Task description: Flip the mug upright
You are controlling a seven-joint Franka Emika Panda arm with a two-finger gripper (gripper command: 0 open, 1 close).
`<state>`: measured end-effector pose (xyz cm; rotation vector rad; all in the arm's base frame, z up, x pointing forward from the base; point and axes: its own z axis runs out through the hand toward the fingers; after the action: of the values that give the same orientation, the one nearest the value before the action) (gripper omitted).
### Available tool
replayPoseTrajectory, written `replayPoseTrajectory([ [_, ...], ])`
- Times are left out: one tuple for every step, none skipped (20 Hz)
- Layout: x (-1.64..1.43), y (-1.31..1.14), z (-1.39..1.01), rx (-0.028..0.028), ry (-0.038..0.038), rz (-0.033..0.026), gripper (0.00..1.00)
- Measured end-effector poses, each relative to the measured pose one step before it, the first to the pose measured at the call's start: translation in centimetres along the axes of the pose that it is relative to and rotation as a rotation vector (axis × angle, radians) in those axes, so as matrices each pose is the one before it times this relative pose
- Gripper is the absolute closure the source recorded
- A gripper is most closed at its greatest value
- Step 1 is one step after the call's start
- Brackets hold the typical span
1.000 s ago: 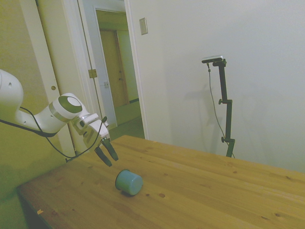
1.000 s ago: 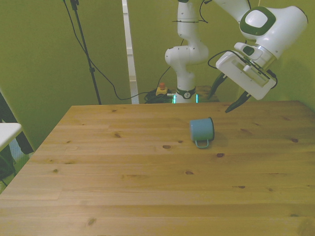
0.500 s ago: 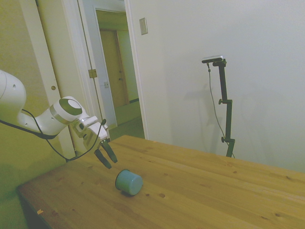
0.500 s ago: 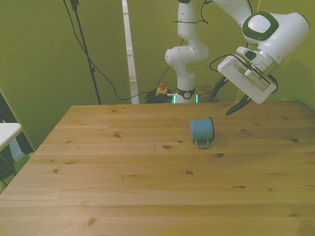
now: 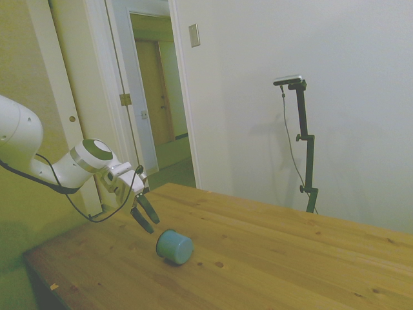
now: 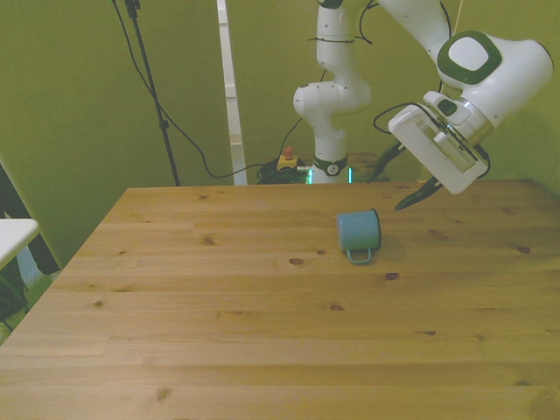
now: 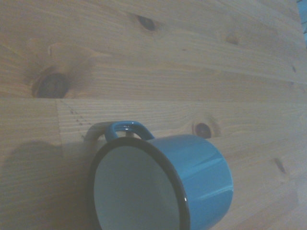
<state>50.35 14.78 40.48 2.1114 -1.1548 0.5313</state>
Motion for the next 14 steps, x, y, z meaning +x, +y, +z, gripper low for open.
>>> replayPoseTrajectory([
  [-0.067, -0.202, 0.168, -0.00522, 0.00516, 0.00334, 0.00],
  [-0.047, -0.210, 0.183, -0.00488, 0.00426, 0.00357, 0.00],
  [-0.061, -0.223, 0.219, -0.00389, 0.00308, 0.00264, 0.00],
  [-0.058, -0.238, 0.224, -0.00351, 0.00053, 0.00309, 0.00],
  [-0.044, -0.280, 0.212, -0.00314, -0.00018, 0.00203, 0.00],
  [-0.077, -0.324, 0.259, -0.00424, -0.00195, -0.00015, 0.00],
  [-0.104, -0.366, 0.283, -0.00437, -0.00140, -0.00081, 0.00],
  [-0.122, -0.342, 0.343, -0.00532, 0.00255, -0.00202, 0.00],
  [-0.097, -0.337, 0.360, -0.00500, 0.00578, -0.00123, 0.00],
  [-0.088, -0.287, 0.367, -0.00561, 0.00148, -0.00181, 0.00],
  [0.012, -0.261, 0.351, -0.00553, -0.00070, -0.00055, 0.00],
  [0.067, -0.177, 0.303, -0.00476, 0.00065, -0.00006, 0.00],
  [0.113, -0.113, 0.304, -0.00488, 0.00113, 0.00081, 0.00],
  [0.158, -0.044, 0.247, -0.00358, 0.00288, 0.00139, 0.00],
])
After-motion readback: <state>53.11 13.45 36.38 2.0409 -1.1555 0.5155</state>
